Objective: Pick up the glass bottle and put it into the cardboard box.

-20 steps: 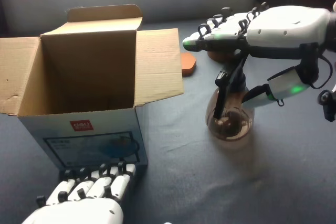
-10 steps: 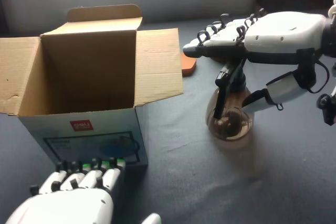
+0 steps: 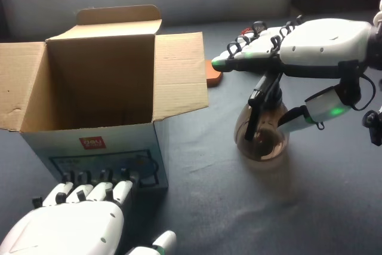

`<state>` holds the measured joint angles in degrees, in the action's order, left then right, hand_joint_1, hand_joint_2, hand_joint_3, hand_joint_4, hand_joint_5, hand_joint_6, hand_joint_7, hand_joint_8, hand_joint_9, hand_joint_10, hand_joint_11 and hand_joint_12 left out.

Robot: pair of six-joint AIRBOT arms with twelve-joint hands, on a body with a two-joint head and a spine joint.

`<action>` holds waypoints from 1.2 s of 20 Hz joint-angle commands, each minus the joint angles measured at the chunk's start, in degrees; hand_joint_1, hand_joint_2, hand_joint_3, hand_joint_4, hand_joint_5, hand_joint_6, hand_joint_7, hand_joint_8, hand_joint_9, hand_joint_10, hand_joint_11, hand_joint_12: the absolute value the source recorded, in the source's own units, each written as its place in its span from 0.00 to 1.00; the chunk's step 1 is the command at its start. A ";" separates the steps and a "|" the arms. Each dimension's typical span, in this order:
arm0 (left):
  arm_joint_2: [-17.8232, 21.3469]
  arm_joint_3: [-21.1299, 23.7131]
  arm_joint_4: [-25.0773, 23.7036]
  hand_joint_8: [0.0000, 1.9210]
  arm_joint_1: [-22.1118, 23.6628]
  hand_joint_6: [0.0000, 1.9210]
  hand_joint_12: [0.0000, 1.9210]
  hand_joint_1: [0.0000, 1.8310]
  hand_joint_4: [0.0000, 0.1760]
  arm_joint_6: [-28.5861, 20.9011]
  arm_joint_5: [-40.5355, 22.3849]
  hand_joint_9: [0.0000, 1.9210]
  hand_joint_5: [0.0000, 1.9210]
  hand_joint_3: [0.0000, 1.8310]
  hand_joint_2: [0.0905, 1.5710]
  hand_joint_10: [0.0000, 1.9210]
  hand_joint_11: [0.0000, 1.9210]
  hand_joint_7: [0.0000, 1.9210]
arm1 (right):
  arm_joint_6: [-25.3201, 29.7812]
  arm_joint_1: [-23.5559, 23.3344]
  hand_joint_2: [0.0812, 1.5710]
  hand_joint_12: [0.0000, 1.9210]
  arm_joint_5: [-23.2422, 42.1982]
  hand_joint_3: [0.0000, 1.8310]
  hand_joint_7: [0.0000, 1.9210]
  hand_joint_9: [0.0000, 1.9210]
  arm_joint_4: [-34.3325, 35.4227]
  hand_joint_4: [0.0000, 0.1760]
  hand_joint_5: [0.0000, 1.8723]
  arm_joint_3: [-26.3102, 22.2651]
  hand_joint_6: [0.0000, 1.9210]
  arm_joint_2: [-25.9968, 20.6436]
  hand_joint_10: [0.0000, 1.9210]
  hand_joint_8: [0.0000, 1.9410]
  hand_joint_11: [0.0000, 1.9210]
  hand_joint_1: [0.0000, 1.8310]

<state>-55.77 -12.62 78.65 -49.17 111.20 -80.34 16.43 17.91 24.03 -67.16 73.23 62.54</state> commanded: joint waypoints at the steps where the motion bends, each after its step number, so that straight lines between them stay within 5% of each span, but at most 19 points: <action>1: 0.31 -0.36 -4.80 0.00 0.24 0.00 0.28 0.00 0.00 -0.43 -2.39 0.06 0.04 0.00 0.85 0.00 0.00 0.06 | 0.05 -0.71 0.64 0.00 2.79 0.00 0.06 0.05 2.29 0.00 0.04 0.17 0.01 -0.22 0.01 0.01 0.00 0.60; 12: 3.07 -2.02 -5.52 0.00 0.25 0.00 0.30 0.00 0.00 -1.80 1.04 0.06 0.04 0.00 0.85 0.00 0.00 0.06 | 0.09 -0.80 0.64 0.00 3.24 0.00 0.07 0.06 2.35 0.00 0.05 0.17 0.01 -0.29 0.01 0.01 0.00 0.61; 15: 3.12 -1.99 -5.52 0.00 -0.43 0.00 0.30 0.00 0.00 -2.35 1.77 0.06 0.04 0.00 0.85 0.00 0.00 0.06 | 0.09 -0.94 0.63 0.43 3.27 0.00 0.20 0.17 2.35 0.00 0.17 0.16 0.05 -0.30 0.06 0.02 0.00 0.62; 16: 3.34 -1.88 -5.51 0.00 -0.63 0.00 0.30 0.00 0.00 -2.44 1.77 0.06 0.04 0.00 0.85 0.00 0.00 0.06 | 0.10 -0.96 0.65 0.73 3.27 0.00 0.36 0.27 2.36 0.00 0.27 0.16 0.23 -0.30 0.27 0.09 0.02 0.65; 18: 3.46 -1.88 -5.51 0.00 -0.63 0.00 0.30 0.00 0.00 -2.62 1.77 0.06 0.04 0.00 0.85 0.00 0.00 0.06 | 0.06 -0.98 0.65 0.73 3.28 0.00 0.36 0.27 2.36 0.00 0.27 0.16 0.23 -0.30 0.27 0.09 0.02 0.65; 19: 3.49 -1.89 -5.51 0.00 -0.62 0.00 0.30 0.00 0.00 -2.67 1.77 0.06 0.03 0.00 0.85 0.00 0.00 0.06 | -0.01 -0.99 0.71 0.90 3.29 0.00 0.50 0.41 2.36 0.00 0.38 0.16 0.60 -0.30 0.56 0.41 0.25 0.66; 20: 3.49 -1.88 -5.51 0.00 -0.63 0.00 0.30 0.00 0.00 -2.68 1.77 0.06 0.03 0.00 0.85 0.00 0.00 0.06 | -0.14 -1.00 0.71 0.90 3.37 0.00 0.50 0.41 2.36 0.00 0.38 0.16 0.60 -0.30 0.56 0.41 0.25 0.66; 22: 3.53 -1.73 -5.49 0.00 -0.79 0.00 0.28 0.00 0.00 -2.68 1.77 0.06 0.04 0.00 0.85 0.00 0.00 0.06 | -0.38 -0.99 0.74 0.95 3.75 0.00 0.50 0.46 2.36 0.00 0.41 0.15 0.70 -0.33 0.71 0.56 0.36 0.65; 24: 3.57 -1.60 -5.49 0.00 -0.94 0.00 0.28 0.00 0.00 -2.68 1.77 0.06 0.04 0.00 0.85 0.00 0.00 0.06 | -0.37 -1.04 0.74 0.96 3.84 0.00 0.49 0.47 2.39 0.00 0.40 0.15 0.71 -0.37 0.72 0.57 0.37 0.65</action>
<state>-52.45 -14.35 77.62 -50.28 108.90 -75.42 15.81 17.63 24.60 -67.02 73.23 62.52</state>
